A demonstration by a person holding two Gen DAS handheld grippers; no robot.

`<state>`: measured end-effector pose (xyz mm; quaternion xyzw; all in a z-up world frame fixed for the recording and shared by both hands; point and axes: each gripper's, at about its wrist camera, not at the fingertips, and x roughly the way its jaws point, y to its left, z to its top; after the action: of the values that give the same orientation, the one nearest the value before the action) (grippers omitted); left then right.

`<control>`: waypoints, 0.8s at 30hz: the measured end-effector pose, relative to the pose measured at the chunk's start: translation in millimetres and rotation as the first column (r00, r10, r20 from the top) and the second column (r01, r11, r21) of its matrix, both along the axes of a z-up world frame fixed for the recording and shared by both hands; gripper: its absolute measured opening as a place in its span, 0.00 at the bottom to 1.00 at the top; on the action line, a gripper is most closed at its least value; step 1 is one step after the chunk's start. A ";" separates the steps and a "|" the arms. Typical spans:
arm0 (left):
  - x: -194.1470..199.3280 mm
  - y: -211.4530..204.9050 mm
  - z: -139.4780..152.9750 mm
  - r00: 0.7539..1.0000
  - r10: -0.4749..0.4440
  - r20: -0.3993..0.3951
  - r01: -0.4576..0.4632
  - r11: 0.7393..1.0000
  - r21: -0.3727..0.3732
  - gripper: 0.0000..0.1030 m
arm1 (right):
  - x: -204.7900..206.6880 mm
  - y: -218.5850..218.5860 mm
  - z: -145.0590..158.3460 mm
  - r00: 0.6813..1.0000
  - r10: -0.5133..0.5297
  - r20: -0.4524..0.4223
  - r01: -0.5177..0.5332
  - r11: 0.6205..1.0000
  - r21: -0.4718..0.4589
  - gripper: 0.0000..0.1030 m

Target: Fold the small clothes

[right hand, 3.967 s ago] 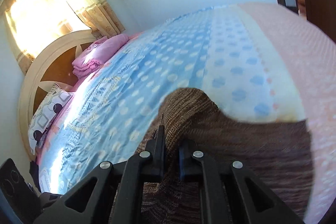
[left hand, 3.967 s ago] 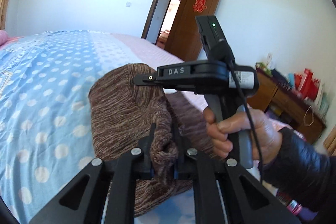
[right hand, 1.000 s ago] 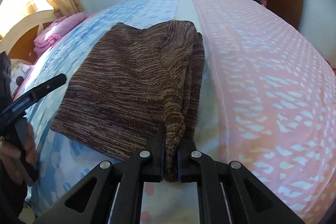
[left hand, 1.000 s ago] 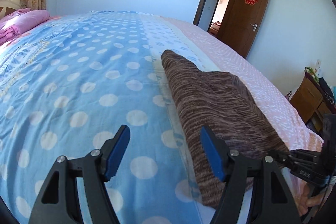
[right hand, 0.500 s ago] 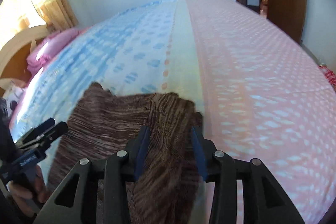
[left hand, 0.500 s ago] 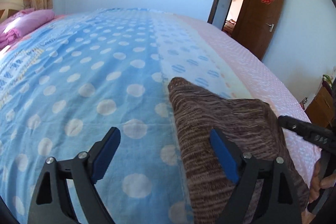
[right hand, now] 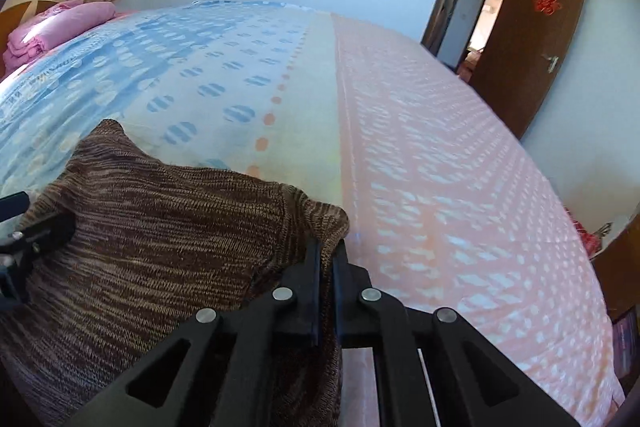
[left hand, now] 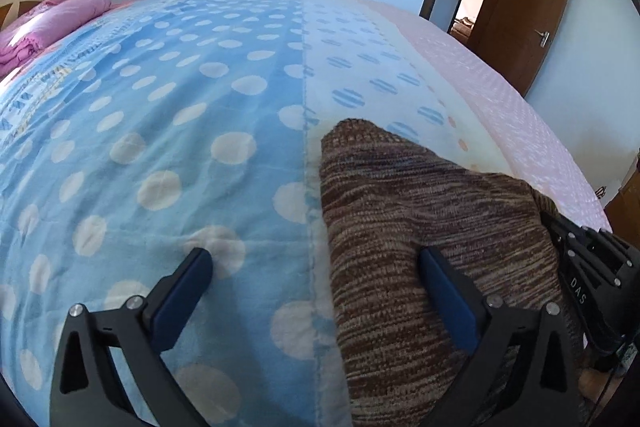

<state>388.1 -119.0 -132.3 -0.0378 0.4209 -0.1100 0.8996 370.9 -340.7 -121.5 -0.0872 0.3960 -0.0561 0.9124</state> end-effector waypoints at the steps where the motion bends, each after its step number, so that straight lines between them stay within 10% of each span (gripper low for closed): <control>1: -0.6 -0.8 -0.6 1.000 -0.003 0.006 0.003 1.000 0.005 1.00 | -0.5 -5.7 2.4 1.000 0.016 -0.004 -0.016 0.999 0.029 0.04; 6: -1.3 5.1 -2.1 1.000 -0.006 0.005 0.006 1.000 -0.025 1.00 | -55.3 -23.6 41.2 0.990 -0.074 0.122 0.063 0.994 0.094 0.05; 10: -4.2 8.1 1.4 0.999 -0.035 -0.005 0.034 0.999 -0.042 1.00 | -112.1 6.4 55.7 0.991 0.048 0.126 -0.066 0.988 0.139 0.05; 22: -99.0 14.2 17.7 0.991 -0.125 0.057 0.116 0.984 0.139 1.00 | -185.5 27.5 -5.5 0.988 0.152 -0.031 -0.136 0.943 0.305 0.05; 24: -104.5 24.7 4.4 0.995 -0.098 0.025 0.096 0.993 0.073 1.00 | -189.9 23.3 -10.2 0.988 0.152 -0.023 -0.137 0.939 0.314 0.05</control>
<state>283.6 -94.3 -128.0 0.0164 0.4130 -0.1392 0.8999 181.0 -317.4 -131.8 0.0278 0.4137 0.0763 0.9068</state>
